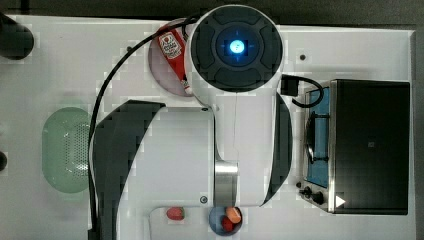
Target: Pick Banana and place it in mug.
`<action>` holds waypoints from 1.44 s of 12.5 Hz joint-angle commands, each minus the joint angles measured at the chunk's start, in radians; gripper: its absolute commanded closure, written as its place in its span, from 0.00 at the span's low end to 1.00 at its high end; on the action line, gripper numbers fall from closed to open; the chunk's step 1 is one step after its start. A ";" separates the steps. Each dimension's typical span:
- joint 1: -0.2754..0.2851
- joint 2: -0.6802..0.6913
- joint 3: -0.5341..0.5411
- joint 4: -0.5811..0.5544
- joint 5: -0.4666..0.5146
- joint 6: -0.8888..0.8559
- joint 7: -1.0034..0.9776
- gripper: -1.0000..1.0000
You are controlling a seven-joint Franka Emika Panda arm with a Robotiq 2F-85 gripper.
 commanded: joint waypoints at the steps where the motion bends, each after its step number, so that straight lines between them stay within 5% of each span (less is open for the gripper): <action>1: -0.029 -0.367 -0.021 -0.238 -0.032 -0.231 0.028 0.26; 4: -0.028 -0.351 -0.020 -0.291 -0.032 -0.196 0.023 0.00; 13: -0.026 -0.141 -0.023 -0.592 -0.032 0.326 -0.556 0.00; 18: -0.027 0.055 -0.025 -0.661 -0.032 0.595 -0.742 0.00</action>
